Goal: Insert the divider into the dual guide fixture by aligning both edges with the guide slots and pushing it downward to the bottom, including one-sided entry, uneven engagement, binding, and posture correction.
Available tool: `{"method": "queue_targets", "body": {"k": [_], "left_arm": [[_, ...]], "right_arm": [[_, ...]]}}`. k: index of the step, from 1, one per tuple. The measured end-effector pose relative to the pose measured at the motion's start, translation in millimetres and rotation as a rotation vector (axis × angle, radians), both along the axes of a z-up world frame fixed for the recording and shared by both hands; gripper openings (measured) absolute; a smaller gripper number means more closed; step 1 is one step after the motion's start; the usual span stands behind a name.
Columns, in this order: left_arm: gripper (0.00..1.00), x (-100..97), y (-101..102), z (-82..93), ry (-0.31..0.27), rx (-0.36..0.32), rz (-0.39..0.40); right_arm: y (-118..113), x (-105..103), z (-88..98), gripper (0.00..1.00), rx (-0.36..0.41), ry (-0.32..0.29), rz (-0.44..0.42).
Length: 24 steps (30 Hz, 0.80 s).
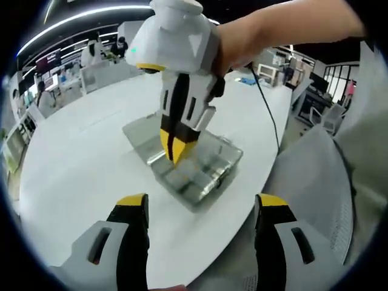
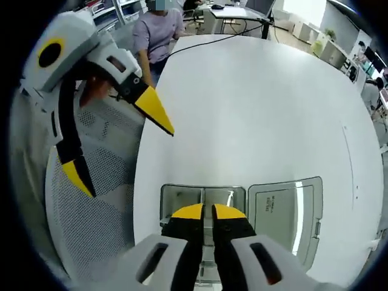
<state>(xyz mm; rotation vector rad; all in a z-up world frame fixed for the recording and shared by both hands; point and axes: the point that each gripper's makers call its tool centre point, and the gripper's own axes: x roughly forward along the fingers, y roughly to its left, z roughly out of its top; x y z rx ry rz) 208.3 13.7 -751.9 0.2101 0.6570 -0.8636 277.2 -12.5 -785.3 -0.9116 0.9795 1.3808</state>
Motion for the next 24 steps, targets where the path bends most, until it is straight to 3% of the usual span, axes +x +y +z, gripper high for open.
{"method": "queue_targets", "body": {"k": [6, 13, 20, 24], "left_arm": [[0.70, 1.5, -1, 3.0, -0.004, -0.006, 0.003], [0.70, 3.9, -1, 4.2, 0.006, -0.033, 0.032], [0.70, 4.8, -8, 7.1, 0.009, -0.052, 0.048], [0.71, 7.9, -13, 7.4, -0.001, -0.066, 0.048]], "right_arm": [[-7, -5, 9.7, 0.00, 0.036, -0.002, -0.014], [-16, -12, 22.0, 0.00, 0.157, 0.002, -0.080], [-40, -20, 24.7, 0.02, 0.271, -0.003, -0.173], [-50, -25, 26.6, 0.09, 0.331, 0.000, -0.222]]}}
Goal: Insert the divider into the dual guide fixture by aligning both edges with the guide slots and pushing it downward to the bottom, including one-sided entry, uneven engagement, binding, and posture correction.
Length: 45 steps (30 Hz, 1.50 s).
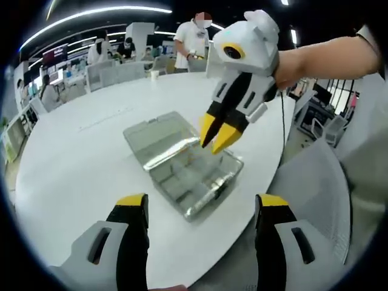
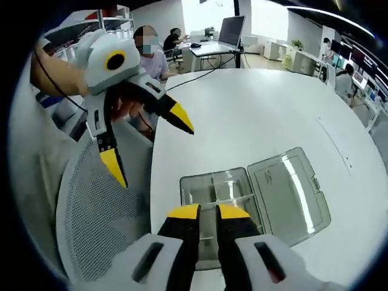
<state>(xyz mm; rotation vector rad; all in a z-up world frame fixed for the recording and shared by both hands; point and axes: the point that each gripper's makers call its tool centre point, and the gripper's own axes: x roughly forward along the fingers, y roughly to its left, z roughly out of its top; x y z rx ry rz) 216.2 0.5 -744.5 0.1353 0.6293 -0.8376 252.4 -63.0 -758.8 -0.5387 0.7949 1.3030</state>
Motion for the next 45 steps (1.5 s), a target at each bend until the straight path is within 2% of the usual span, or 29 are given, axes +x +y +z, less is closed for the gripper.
{"method": "queue_targets", "body": {"k": [6, 9, 12, 22, 25, 30, 45], "left_arm": [[0.71, 6.3, -7, 4.9, -0.024, -0.030, 0.001], [0.71, 10.4, -12, 9.2, -0.039, -0.046, -0.001], [0.71, 12.4, -16, 9.4, -0.039, -0.056, -0.010], [0.70, 12.7, -35, 14.5, -0.066, -0.064, -0.060], [0.69, 13.7, -44, 21.0, -0.090, -0.080, -0.079], [0.68, 12.8, -56, 22.2, -0.115, -0.070, -0.128], [0.64, 13.5, -80, 29.4, -0.147, -0.060, -0.212]], "right_arm": [[-18, -7, 4.1, 0.10, 0.063, -0.030, -0.038], [-27, -10, 6.8, 0.14, 0.105, -0.031, -0.076], [-36, -15, 7.3, 0.18, 0.126, -0.029, -0.088], [-66, -18, 7.6, 0.23, 0.187, -0.055, -0.172], [-77, -19, 4.4, 0.25, 0.184, -0.067, -0.192], [-93, -21, 2.3, 0.28, 0.191, -0.064, -0.225], [-132, -18, -7.5, 0.35, 0.157, -0.089, -0.295]]}}
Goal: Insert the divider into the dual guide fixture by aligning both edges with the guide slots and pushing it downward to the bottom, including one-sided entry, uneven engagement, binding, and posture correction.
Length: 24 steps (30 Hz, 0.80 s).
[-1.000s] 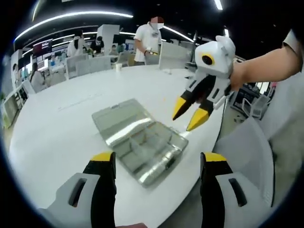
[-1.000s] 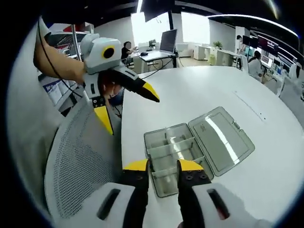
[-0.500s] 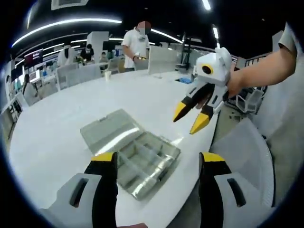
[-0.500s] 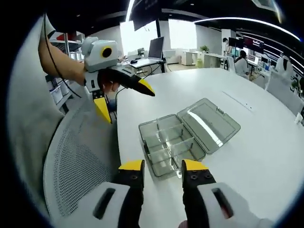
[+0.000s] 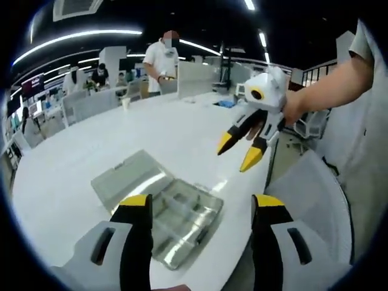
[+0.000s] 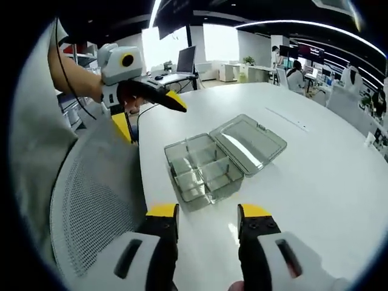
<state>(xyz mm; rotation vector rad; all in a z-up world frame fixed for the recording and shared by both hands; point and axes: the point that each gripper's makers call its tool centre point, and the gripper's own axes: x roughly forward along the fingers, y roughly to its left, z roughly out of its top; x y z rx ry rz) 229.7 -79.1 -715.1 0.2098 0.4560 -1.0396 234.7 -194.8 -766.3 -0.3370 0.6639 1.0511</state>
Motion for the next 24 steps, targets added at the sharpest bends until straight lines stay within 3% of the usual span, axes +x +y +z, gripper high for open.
{"method": "queue_targets", "body": {"k": [13, 24], "left_arm": [[0.64, -2.7, -15, 0.3, -0.004, 0.003, -0.033], [0.65, -2.0, -11, 0.1, 0.000, 0.002, -0.018]], "right_arm": [[-30, -1, -27.4, 0.38, -0.077, 0.021, -0.024], [-33, 9, -40.5, 0.38, -0.146, 0.025, 0.021]]}}
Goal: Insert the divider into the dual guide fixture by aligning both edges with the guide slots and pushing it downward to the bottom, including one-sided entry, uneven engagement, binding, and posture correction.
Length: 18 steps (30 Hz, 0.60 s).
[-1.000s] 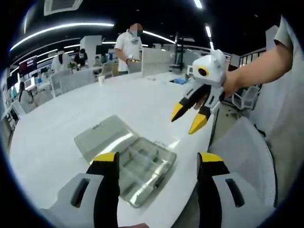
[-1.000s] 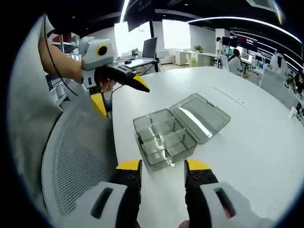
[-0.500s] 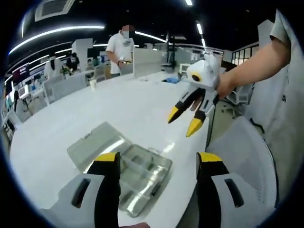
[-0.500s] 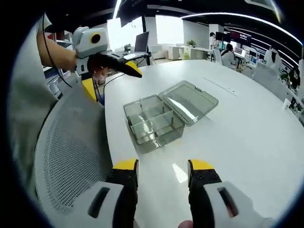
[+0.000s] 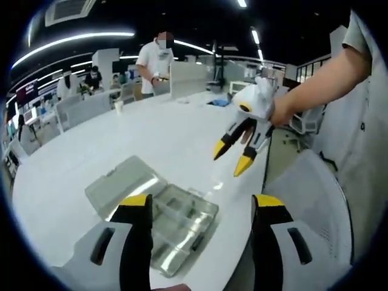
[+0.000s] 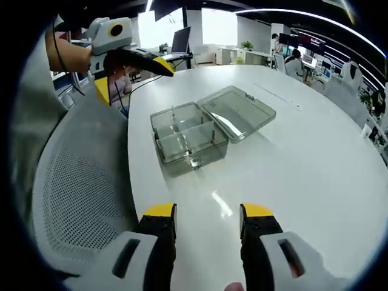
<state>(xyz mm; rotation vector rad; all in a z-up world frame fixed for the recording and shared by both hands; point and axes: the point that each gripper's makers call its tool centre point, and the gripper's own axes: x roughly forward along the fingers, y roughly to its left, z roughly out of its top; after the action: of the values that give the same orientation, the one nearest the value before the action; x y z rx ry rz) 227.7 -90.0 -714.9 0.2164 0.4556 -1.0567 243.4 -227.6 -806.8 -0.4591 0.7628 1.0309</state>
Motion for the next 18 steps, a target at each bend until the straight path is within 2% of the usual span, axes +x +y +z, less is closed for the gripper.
{"method": "queue_targets", "body": {"k": [18], "left_arm": [[0.69, -2.3, -2, -1.0, -0.001, -0.002, 0.017]], "right_arm": [[8, 10, -15.3, 0.38, -0.092, 0.008, 0.110]]}}
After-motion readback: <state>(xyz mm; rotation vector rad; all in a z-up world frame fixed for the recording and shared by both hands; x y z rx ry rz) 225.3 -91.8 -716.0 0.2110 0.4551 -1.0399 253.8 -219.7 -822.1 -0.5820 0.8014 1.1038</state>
